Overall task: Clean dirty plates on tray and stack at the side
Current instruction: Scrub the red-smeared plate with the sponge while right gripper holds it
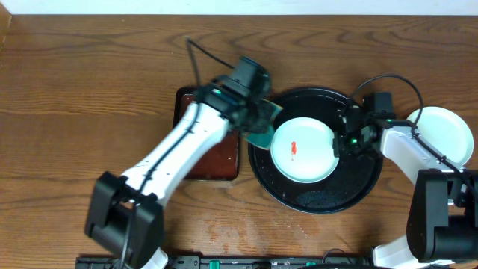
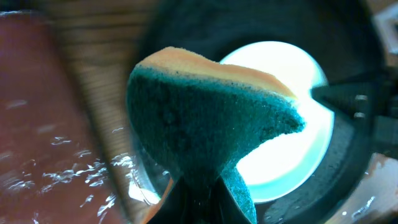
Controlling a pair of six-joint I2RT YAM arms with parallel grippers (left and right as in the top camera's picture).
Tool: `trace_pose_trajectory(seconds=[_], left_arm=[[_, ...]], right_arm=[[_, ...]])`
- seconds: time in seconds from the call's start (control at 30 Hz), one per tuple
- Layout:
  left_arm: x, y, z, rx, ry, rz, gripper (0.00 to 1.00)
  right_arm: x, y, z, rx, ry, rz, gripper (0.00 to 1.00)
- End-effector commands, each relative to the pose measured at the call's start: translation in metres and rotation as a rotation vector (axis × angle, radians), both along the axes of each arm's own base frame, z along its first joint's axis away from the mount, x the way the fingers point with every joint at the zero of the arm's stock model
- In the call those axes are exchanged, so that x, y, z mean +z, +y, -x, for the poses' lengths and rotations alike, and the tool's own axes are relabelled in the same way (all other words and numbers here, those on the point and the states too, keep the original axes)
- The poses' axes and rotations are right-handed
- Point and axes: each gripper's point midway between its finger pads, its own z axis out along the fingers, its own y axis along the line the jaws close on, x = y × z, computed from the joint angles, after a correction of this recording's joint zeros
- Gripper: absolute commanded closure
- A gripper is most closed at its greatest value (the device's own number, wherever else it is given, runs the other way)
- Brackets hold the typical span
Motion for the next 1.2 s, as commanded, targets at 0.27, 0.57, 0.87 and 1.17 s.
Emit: trace_pose_trajectory(seconds=[0.27,0.57,0.87,1.17], left_arm=[[-0.075,-0.097,0.032,0.008,0.128,0.059,0.93],[-0.142,-0.095,0.041,0.011,0.283,0.03,0.92],[-0.147,0.037,-0.001,0.157,0.041,-0.593,0.93],[-0.149,0.036,0.009,0.05,0.073,-0.604,0.93]], right_arm=[[-0.012,0.023,0.019,0.017,0.086,0.032,0.99],[-0.012,0.024,0.021,0.022,0.091,0.033,0.99],[-0.012,0.025,0.021,0.027,0.09,0.033,0.99],[-0.012,0.025,0.021,0.031,0.087,0.034,0.99]])
